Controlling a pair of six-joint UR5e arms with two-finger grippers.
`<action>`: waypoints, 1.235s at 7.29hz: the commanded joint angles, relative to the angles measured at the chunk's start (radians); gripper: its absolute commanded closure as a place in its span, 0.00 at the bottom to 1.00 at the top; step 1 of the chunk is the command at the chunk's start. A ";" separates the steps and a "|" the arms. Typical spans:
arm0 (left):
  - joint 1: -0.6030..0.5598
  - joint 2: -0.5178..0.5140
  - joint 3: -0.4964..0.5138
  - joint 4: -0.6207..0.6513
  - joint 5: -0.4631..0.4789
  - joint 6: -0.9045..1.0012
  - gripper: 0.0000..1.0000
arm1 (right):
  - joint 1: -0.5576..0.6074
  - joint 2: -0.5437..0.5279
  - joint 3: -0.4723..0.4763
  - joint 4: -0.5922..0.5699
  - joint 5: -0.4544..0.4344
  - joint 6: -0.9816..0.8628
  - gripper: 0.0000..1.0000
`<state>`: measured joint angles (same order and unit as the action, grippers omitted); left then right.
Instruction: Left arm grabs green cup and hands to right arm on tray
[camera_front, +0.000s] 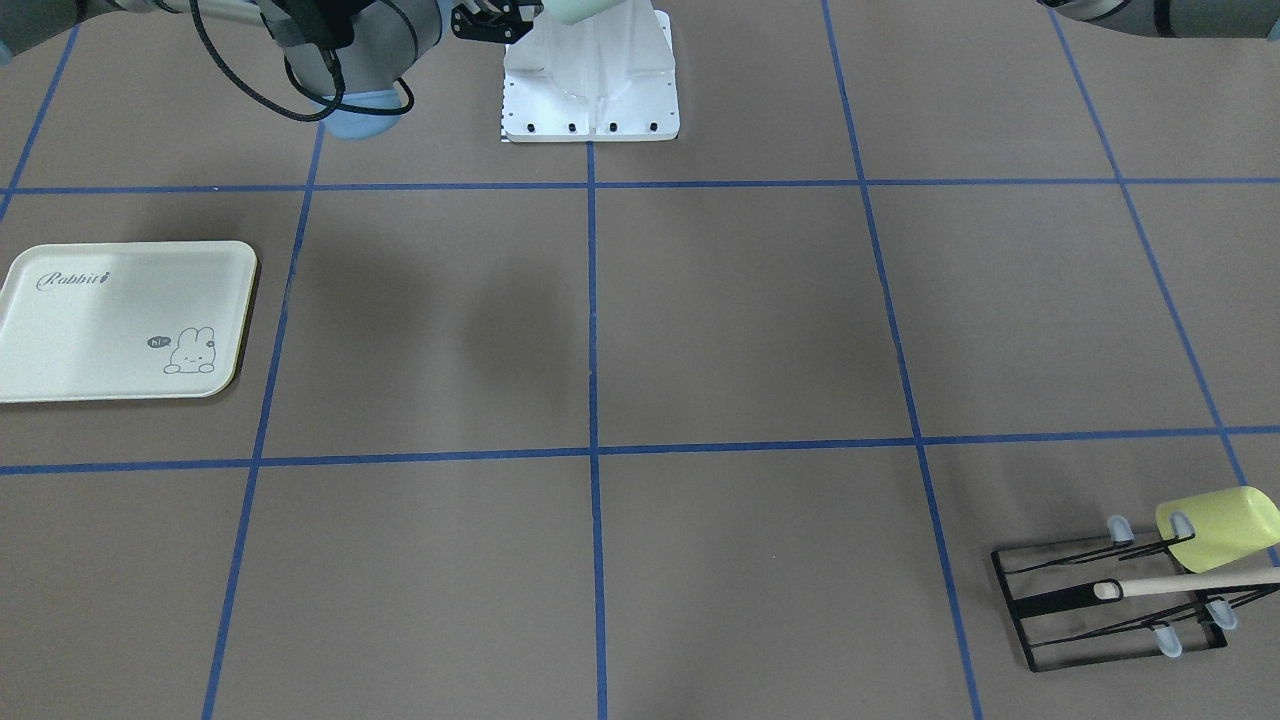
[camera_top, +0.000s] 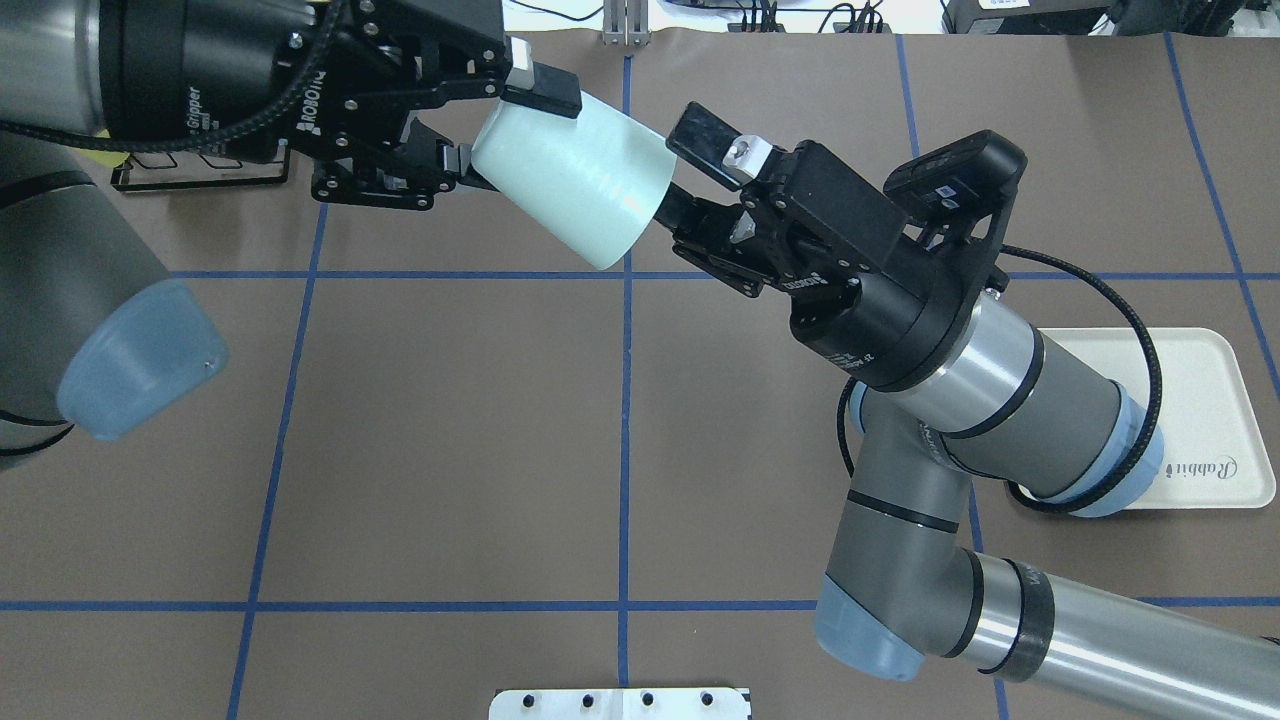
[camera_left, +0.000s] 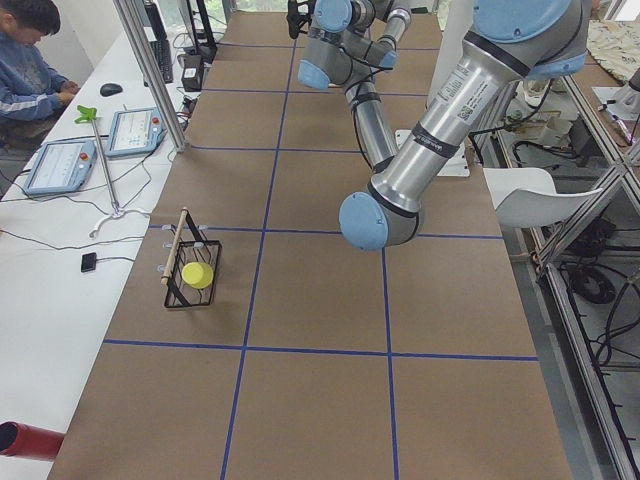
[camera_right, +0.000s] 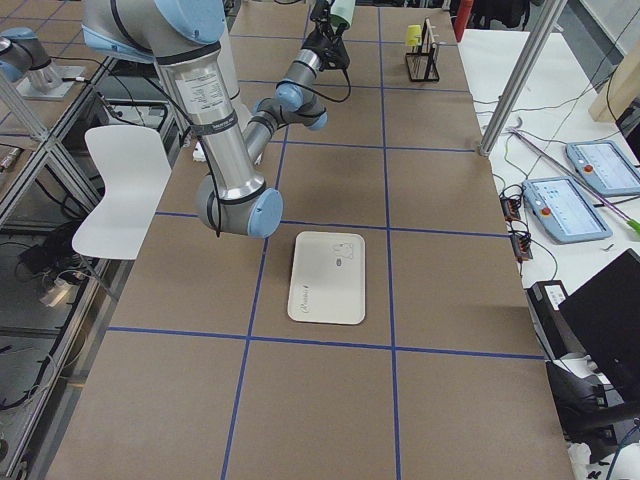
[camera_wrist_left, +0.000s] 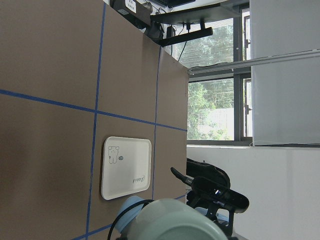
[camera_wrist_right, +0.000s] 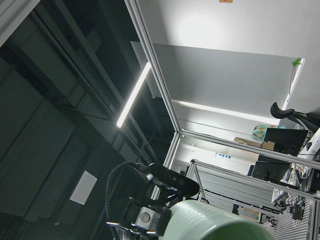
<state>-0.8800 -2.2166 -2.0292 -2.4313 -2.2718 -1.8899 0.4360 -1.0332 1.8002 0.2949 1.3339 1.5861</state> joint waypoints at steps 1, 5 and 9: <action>0.001 0.000 -0.002 0.000 0.000 0.000 0.99 | -0.010 0.008 -0.001 0.000 -0.010 0.000 0.23; 0.001 0.000 -0.003 0.000 0.000 -0.005 0.98 | -0.011 0.012 0.001 0.001 -0.009 0.000 0.55; -0.014 -0.029 0.010 0.014 0.012 0.135 0.00 | -0.014 0.005 0.017 0.012 -0.009 0.002 1.00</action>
<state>-0.8841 -2.2473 -2.0221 -2.4204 -2.2623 -1.7771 0.4240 -1.0220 1.8075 0.2990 1.3254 1.5864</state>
